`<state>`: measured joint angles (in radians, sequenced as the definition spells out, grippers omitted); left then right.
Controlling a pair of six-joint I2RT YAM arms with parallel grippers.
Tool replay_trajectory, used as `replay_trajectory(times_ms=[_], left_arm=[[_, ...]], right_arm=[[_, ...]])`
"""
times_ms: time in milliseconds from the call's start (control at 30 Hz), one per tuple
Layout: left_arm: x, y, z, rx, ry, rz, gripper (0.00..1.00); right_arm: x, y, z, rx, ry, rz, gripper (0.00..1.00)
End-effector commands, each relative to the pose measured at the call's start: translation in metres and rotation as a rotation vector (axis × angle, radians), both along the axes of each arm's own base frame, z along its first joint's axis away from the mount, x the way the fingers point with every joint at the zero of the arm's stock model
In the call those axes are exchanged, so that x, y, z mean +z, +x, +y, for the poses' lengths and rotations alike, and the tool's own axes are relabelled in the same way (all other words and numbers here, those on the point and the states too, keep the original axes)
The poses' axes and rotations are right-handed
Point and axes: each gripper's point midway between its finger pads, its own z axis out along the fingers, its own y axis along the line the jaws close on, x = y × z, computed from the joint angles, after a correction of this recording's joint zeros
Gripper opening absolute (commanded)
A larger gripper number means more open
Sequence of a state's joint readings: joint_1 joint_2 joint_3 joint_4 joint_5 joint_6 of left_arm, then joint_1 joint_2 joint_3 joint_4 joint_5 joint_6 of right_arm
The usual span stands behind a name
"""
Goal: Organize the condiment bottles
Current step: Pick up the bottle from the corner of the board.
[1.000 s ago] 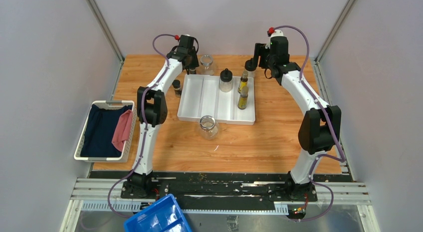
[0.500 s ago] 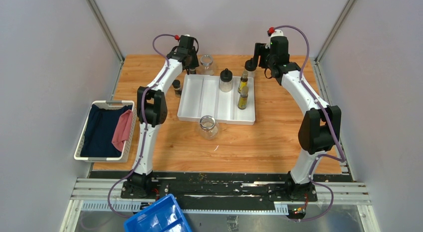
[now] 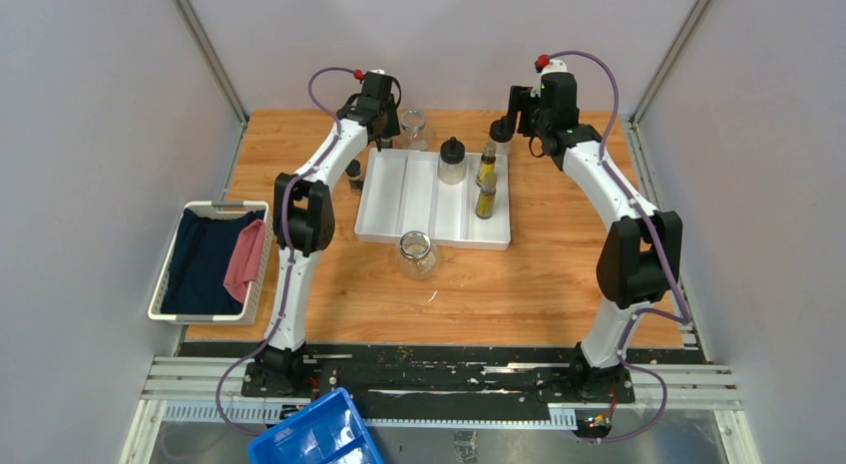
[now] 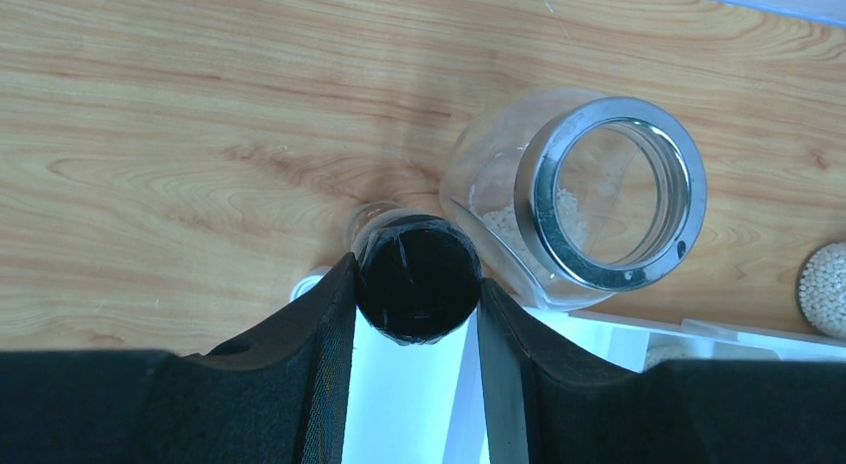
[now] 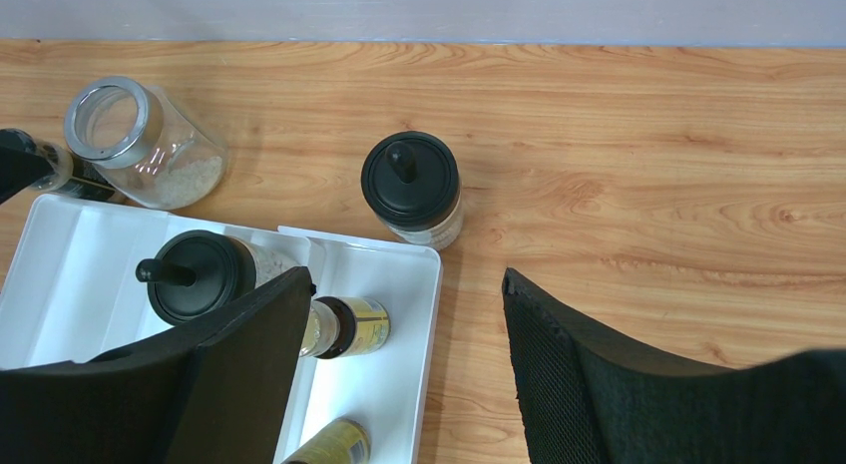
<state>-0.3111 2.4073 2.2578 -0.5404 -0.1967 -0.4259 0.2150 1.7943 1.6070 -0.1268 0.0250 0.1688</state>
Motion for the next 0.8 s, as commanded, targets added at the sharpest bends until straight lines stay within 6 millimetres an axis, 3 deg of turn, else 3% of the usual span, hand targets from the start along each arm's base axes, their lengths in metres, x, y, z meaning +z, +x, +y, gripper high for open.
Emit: replay_trajectory(times_ms=[0, 500, 767], left_arm=[[0.043, -0.001, 0.000, 0.004, 0.009, -0.083, 0.00], [0.079, -0.008, 0.002, 0.009, 0.037, -0.144, 0.00], [0.093, -0.026, 0.001, 0.006, 0.024, -0.144, 0.00]], right_arm=[[0.016, -0.005, -0.002, 0.002, 0.014, -0.031, 0.73], [0.017, -0.007, -0.002, 0.000, 0.020, -0.031, 0.73], [0.022, -0.014, -0.003, -0.002, 0.027, -0.032, 0.73]])
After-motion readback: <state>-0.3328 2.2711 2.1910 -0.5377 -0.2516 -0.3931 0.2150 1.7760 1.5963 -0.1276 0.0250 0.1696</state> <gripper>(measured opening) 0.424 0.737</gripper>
